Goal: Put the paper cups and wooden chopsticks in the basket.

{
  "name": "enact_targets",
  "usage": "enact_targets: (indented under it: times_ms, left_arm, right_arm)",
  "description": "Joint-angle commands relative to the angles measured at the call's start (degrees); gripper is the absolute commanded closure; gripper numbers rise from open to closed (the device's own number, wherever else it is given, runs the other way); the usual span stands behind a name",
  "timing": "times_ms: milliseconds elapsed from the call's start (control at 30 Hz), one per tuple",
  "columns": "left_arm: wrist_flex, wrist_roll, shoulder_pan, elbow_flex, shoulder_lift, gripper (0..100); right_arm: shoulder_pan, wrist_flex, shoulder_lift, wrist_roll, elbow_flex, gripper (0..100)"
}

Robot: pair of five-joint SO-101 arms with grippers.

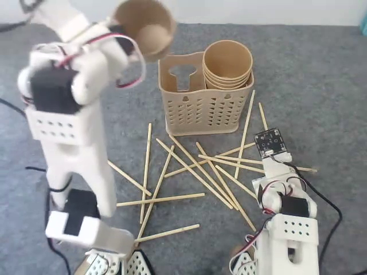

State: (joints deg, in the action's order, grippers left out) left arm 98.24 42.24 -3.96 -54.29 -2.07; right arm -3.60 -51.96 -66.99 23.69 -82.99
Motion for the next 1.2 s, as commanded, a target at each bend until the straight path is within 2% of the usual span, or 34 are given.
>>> enact_targets:
  times_ms: [0,167,400,1000,1167]
  left_arm:
    - [-1.8,3.2,-6.8,-5.8,3.4,99]
    - [-4.7,4.4,-13.8,-6.9,3.2,99]
    - [-10.5,4.5,-16.4,1.9,3.2,99]
    - [-24.0,4.2,-16.4,21.1,3.2,99]
    - [-23.9,-3.7,-16.4,22.6,3.3,98]
  right_arm:
    - [0.4,1.1,0.0,1.1,-0.1,96.9]
    - [0.4,1.1,0.0,1.1,-0.2,96.9]
    - [0.4,1.0,0.0,1.1,-0.2,96.9]
    - [0.4,1.1,0.0,1.1,-0.3,96.8]
    - [0.4,1.1,0.0,1.1,-0.3,96.7]
